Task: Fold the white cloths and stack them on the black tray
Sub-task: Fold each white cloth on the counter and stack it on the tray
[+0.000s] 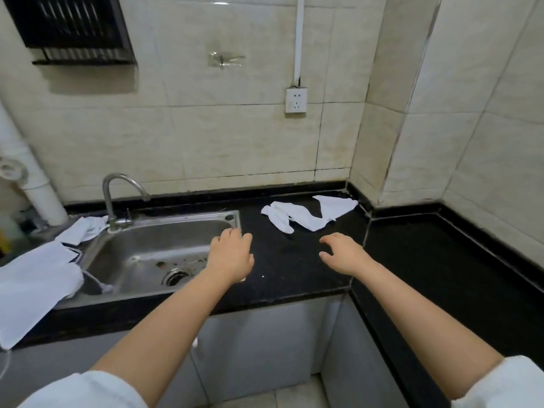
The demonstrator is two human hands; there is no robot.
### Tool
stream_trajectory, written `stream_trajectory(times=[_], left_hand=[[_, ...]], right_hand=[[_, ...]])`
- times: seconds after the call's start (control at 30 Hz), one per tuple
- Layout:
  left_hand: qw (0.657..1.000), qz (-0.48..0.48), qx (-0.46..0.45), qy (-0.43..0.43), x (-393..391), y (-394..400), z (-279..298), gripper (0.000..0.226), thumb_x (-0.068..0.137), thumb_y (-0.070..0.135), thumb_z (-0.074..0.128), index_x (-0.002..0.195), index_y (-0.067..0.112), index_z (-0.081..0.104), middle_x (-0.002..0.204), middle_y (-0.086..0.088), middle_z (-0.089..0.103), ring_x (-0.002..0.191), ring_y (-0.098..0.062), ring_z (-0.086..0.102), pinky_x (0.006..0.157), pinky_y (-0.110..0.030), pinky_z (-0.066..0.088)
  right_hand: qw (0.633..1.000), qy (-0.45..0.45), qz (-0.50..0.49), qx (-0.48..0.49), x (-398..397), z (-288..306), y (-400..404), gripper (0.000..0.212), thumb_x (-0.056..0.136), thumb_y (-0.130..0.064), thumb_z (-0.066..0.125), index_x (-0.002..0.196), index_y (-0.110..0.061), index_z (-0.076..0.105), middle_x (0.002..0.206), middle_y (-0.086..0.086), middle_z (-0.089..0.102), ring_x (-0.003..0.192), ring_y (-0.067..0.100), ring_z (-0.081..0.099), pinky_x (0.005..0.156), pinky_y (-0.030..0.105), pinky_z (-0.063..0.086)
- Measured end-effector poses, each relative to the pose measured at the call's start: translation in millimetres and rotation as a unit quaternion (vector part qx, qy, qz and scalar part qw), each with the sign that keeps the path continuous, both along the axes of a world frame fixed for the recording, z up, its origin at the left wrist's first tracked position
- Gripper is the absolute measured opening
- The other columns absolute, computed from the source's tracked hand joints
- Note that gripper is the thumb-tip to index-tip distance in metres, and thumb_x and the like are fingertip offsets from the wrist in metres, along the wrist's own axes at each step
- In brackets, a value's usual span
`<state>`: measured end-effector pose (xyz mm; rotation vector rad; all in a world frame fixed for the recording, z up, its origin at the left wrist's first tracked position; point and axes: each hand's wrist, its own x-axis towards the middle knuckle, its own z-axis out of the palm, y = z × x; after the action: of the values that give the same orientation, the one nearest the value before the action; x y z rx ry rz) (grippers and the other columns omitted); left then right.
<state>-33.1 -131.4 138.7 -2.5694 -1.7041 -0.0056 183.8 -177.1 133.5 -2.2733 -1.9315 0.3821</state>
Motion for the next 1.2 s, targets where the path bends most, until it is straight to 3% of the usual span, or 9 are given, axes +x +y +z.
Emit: stream_trajectory(times=[0.33,0.57,0.73,0.83,0.93,1.03,1.1,1.17,1.2], left_hand=[[0.994,-0.066,-0.088,0.016,29,224,-77,0.043,0.094,0.025,0.041,0.134,0.010,0.038,0.140,-0.009,0.038,0.132,-0.026,0.033,0.105,-0.039,0.034],[0.979,-0.127,-0.157,0.012,77,325,-117,0.044,0.096,0.025,0.040,0.137,0.011,0.036,0.145,-0.008,0.034,0.135,-0.026,0.031,0.107,-0.038,0.032],[0.971,-0.141,-0.193,-0.012,106,351,-146,0.044,0.096,0.024,0.039,0.139,0.012,0.035,0.148,-0.006,0.031,0.137,-0.023,0.028,0.108,-0.036,0.030],[0.966,-0.136,-0.218,-0.019,117,356,-160,0.044,0.096,0.024,0.039,0.138,0.013,0.036,0.146,-0.004,0.033,0.135,-0.022,0.030,0.107,-0.033,0.031],[0.967,-0.108,-0.227,-0.045,128,363,-169,0.045,0.097,0.026,0.039,0.140,0.015,0.034,0.146,-0.002,0.035,0.134,-0.019,0.032,0.108,-0.031,0.032],[0.966,-0.094,-0.220,-0.099,150,365,-176,0.050,0.096,0.030,0.044,0.142,0.017,0.031,0.145,-0.001,0.036,0.135,-0.018,0.033,0.109,-0.029,0.031],[0.966,-0.104,-0.199,-0.129,165,358,-179,0.052,0.092,0.031,0.052,0.140,0.016,0.038,0.143,-0.004,0.041,0.133,-0.021,0.037,0.108,-0.032,0.033],[0.961,-0.124,-0.181,-0.166,180,350,-178,0.039,0.090,0.025,0.057,0.126,0.013,0.055,0.131,-0.007,0.053,0.124,-0.025,0.048,0.106,-0.038,0.034],[0.960,-0.148,-0.175,-0.162,187,344,-175,0.030,0.091,0.023,0.054,0.117,0.014,0.062,0.123,-0.005,0.059,0.119,-0.022,0.052,0.106,-0.038,0.033]], right_hand=[[0.991,0.058,-0.098,-0.065,30,-95,211,0.036,0.091,-0.020,0.046,0.125,-0.008,0.051,0.128,0.012,0.055,0.118,0.027,0.052,0.097,0.037,0.046],[0.981,0.020,-0.172,-0.089,70,-141,299,0.030,0.092,-0.019,0.046,0.118,-0.008,0.056,0.122,0.014,0.056,0.113,0.029,0.054,0.091,0.037,0.047],[0.981,-0.008,-0.178,-0.081,89,-178,339,0.033,0.092,-0.029,0.049,0.119,-0.009,0.056,0.118,0.012,0.056,0.112,0.028,0.052,0.091,0.036,0.046],[0.982,-0.027,-0.171,-0.071,97,-195,360,0.026,0.092,-0.019,0.046,0.109,-0.006,0.061,0.114,0.012,0.057,0.108,0.028,0.052,0.082,0.032,0.043],[0.987,0.004,-0.157,-0.019,100,-203,372,0.026,0.089,-0.006,0.044,0.098,-0.003,0.067,0.106,0.015,0.061,0.102,0.031,0.054,0.069,0.028,0.032],[0.990,0.058,-0.122,0.042,102,-194,360,0.020,0.089,-0.011,0.050,0.092,-0.004,0.069,0.098,0.012,0.065,0.100,0.027,0.055,0.072,0.024,0.027],[0.988,0.114,-0.079,0.065,101,-178,337,0.016,0.086,-0.013,0.055,0.087,-0.008,0.069,0.089,0.009,0.069,0.093,0.026,0.057,0.078,0.026,0.034],[0.985,0.155,-0.045,0.059,102,-160,307,0.015,0.080,-0.015,0.056,0.079,-0.009,0.069,0.073,0.004,0.069,0.079,0.020,0.061,0.077,0.026,0.042],[0.982,0.175,-0.041,0.053,105,-150,291,0.016,0.080,-0.015,0.055,0.079,-0.008,0.069,0.068,-0.001,0.065,0.074,0.009,0.060,0.076,0.017,0.041]])
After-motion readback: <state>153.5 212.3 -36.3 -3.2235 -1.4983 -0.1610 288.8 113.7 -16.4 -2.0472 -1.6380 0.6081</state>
